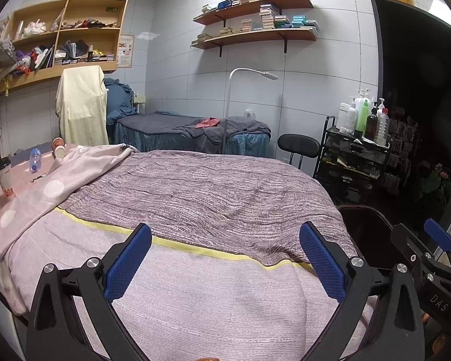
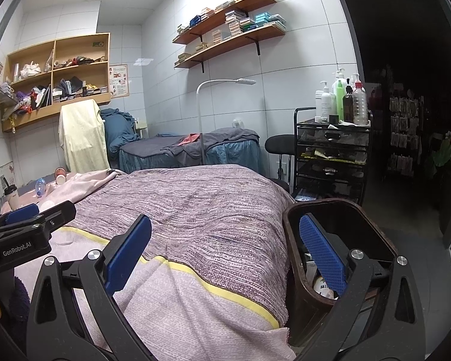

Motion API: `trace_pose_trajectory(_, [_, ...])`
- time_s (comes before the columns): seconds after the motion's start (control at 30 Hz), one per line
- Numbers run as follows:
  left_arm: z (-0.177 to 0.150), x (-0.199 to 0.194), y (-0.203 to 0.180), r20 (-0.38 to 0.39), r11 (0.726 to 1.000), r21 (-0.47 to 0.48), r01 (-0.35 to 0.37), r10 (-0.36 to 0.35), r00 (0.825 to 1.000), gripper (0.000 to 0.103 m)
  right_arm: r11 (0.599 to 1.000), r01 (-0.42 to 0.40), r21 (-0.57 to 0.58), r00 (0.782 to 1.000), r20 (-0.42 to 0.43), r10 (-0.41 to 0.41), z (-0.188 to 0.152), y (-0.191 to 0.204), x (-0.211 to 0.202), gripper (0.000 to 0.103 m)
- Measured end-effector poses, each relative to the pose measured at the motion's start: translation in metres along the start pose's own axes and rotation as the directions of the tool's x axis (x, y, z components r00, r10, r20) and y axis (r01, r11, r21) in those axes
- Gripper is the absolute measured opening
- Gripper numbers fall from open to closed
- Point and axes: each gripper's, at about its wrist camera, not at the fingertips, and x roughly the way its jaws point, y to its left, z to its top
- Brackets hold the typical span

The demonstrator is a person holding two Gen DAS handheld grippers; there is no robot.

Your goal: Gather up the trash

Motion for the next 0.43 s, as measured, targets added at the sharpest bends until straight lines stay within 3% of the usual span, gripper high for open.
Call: trace_pose_trajectory(0.43, [-0.0008, -0.0006, -0.0026, 0.007, 1.000, 0.012, -0.003, 0.002, 1.000, 0.097, 1.000, 0.002, 0.007, 1.000, 0.002, -0.002, -0.0007, -0.0004, 0.0015, 0.097])
